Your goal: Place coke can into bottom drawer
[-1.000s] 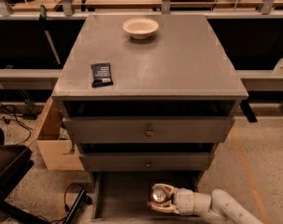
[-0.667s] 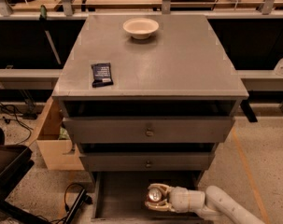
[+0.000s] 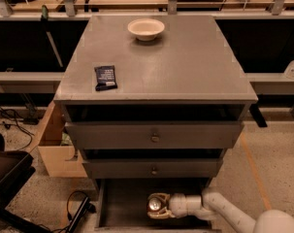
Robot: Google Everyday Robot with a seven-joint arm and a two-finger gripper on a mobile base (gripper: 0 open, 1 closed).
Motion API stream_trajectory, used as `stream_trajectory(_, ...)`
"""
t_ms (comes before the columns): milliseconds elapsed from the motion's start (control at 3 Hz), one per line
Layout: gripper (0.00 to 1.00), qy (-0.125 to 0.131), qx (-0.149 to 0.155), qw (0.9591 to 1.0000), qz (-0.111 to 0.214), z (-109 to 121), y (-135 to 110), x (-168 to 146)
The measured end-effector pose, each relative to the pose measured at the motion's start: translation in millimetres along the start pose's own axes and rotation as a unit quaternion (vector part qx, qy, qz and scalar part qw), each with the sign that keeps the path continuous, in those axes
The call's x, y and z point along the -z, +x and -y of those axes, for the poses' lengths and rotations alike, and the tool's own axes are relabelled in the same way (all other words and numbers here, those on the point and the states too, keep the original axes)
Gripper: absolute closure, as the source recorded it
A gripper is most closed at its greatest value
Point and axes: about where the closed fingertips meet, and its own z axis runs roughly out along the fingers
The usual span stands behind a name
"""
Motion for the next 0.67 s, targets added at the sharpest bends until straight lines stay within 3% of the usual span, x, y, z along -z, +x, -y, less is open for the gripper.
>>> stream_trajectory(667,1.00,-0.010,-0.011,0.9997,0.021,15,52,-25)
